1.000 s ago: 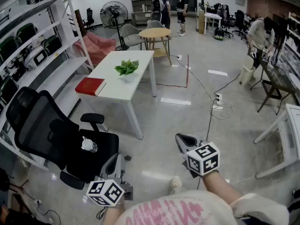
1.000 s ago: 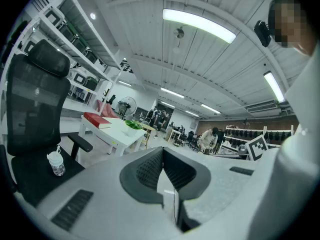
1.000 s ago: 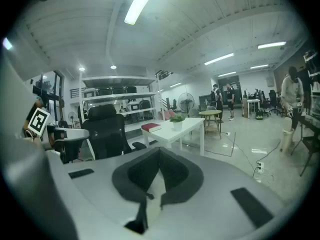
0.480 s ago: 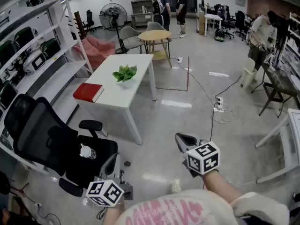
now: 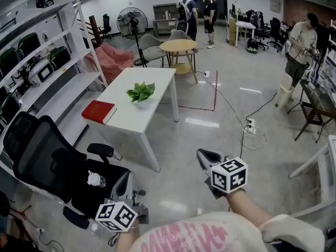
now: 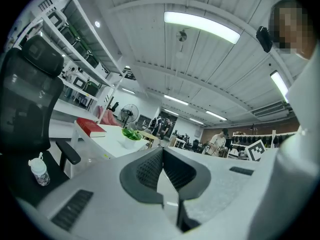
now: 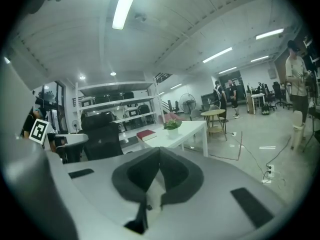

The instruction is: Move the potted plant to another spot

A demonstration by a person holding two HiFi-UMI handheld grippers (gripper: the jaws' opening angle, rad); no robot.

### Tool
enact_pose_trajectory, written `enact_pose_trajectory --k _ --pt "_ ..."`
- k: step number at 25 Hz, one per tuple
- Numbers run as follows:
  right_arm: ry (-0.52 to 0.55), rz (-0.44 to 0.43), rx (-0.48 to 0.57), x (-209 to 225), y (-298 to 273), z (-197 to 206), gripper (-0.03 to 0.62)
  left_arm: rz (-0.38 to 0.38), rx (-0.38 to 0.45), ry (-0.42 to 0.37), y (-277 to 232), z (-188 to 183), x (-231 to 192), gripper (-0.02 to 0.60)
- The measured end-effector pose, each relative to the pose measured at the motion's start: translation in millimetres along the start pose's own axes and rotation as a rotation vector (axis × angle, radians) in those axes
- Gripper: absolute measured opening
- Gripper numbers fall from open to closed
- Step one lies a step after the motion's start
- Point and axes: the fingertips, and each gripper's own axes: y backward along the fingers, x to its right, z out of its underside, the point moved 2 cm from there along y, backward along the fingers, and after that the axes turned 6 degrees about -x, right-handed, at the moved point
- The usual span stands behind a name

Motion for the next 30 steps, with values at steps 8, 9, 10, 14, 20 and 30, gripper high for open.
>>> enact_pose_trajectory --k 8,9,10,14,20,30 --pt "-0.002 -0.045 -0.055 26 -21 13 0.006 -0.056 -0.004 0.061 -32 24 -6 0.003" --pt "-0.012 -0.045 -0.065 31 -22 17 0.006 -0.052 -0.022 0.061 -36 28 -4 0.003" --pt "-0.027 -0.047 -0.075 35 -24 21 0.006 -0.047 -0.036 0.059 -40 31 -2 0.003" --pt "-0.106 -0.081 -0.095 49 -31 32 0.006 -0.024 -0.049 0.081 -51 37 2 0.002" --pt "-0.165 -0.048 -0.109 79 -51 30 0.006 -0.004 -0.078 0.082 -92 37 -6 0.002" --pt "-0.181 -0.027 -0.101 105 -116 0 0.006 0.095 -0.099 0.073 -196 8 -35 0.003"
